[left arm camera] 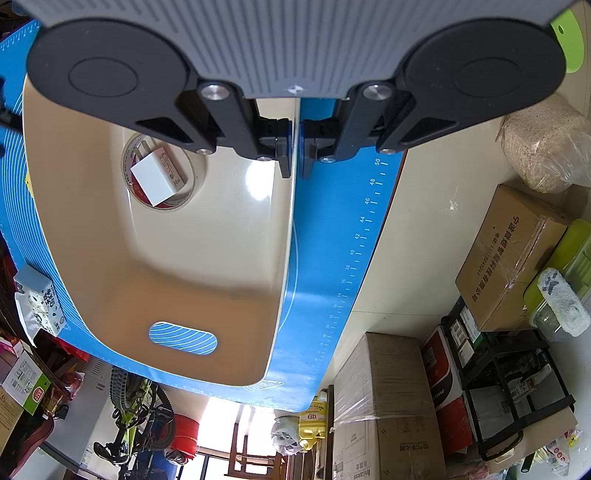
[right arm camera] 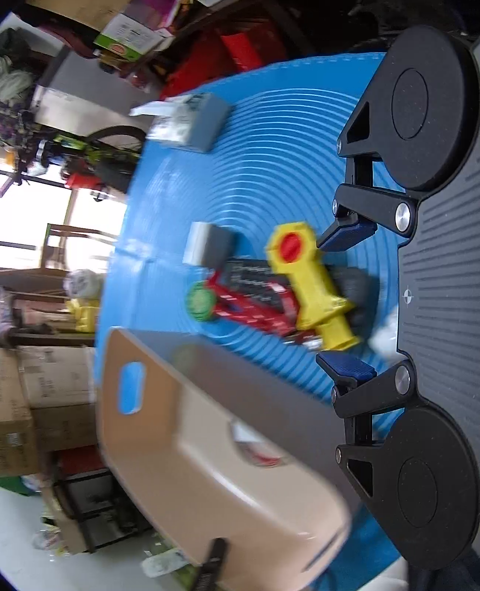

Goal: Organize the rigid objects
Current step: 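Grasp the white pill bottle on the mat with the right tool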

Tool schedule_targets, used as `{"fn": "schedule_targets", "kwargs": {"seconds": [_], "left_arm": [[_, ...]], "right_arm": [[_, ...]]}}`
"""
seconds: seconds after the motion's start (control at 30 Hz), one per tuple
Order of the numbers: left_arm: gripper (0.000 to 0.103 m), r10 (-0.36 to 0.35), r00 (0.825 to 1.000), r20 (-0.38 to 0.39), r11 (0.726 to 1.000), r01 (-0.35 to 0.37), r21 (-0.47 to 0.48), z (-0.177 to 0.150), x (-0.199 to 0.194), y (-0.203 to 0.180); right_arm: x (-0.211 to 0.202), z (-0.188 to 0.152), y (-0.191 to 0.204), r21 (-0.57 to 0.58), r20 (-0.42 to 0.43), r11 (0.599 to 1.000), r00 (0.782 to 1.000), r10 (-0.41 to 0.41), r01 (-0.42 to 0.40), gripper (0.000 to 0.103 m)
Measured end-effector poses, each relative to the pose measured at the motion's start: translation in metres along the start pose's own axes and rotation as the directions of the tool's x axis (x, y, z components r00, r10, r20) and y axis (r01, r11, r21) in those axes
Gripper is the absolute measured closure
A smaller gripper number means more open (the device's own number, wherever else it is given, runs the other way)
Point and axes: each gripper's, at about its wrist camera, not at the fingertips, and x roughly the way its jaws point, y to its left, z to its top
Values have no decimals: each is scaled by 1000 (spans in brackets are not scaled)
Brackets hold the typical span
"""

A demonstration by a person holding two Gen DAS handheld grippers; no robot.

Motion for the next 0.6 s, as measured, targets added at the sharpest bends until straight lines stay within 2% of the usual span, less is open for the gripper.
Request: {"fn": "schedule_targets", "kwargs": {"seconds": [0.37, 0.6], "left_arm": [[98, 1, 1000, 0, 1000, -1, 1, 0, 0, 0], [98, 1, 1000, 0, 1000, -1, 1, 0, 0, 0]], "right_arm": [[22, -24, 2, -32, -137, 997, 988, 69, -74, 36], [35, -33, 4, -33, -179, 993, 978, 105, -113, 38]]}}
